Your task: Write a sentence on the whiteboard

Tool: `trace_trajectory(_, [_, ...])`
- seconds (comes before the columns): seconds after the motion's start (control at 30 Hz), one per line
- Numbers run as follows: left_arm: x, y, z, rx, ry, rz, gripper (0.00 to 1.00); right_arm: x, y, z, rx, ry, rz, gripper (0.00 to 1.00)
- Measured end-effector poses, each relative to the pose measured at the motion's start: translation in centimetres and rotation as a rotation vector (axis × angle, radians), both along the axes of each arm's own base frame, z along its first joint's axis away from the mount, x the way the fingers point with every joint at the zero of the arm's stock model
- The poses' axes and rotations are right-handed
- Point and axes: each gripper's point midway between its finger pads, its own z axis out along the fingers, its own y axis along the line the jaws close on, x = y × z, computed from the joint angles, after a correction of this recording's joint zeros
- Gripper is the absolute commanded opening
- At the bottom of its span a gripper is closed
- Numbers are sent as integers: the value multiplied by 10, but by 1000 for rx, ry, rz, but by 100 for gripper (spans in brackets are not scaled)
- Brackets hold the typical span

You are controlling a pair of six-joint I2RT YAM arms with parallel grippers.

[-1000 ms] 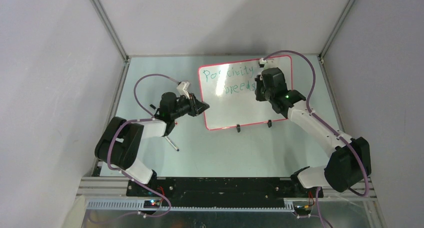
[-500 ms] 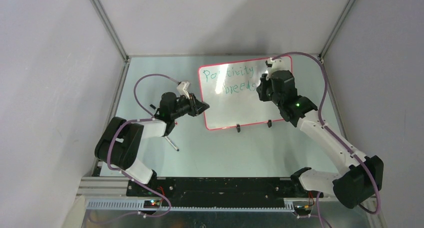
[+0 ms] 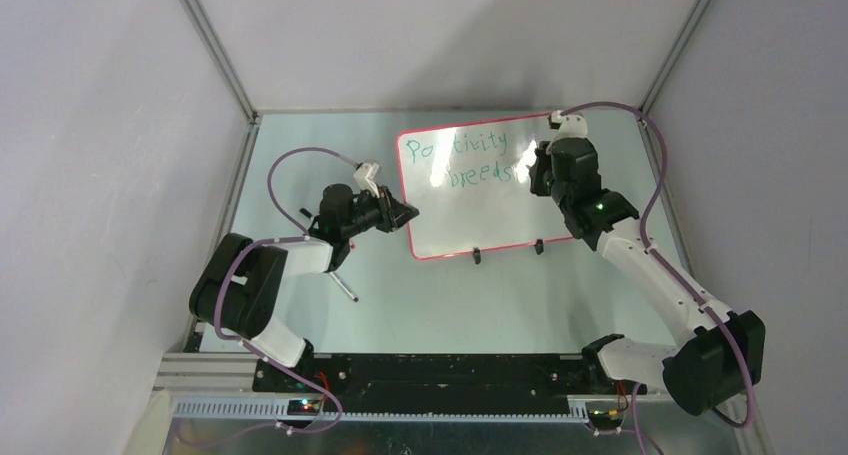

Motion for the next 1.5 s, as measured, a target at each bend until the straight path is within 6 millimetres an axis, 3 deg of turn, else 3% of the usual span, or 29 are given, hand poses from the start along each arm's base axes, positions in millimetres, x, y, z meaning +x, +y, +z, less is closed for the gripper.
trace_trajectory(0.43, [0,0,0,0,0,0,25,12,-3,-7,6,3,-12,0])
trace_trajectory(1.27, [0,0,0,1,1,0,25,12,0,-6,13,1,6,0])
trace_trajectory(1.5, [0,0,0,1,1,0,25,10,-2,-15,5,15,-1,0])
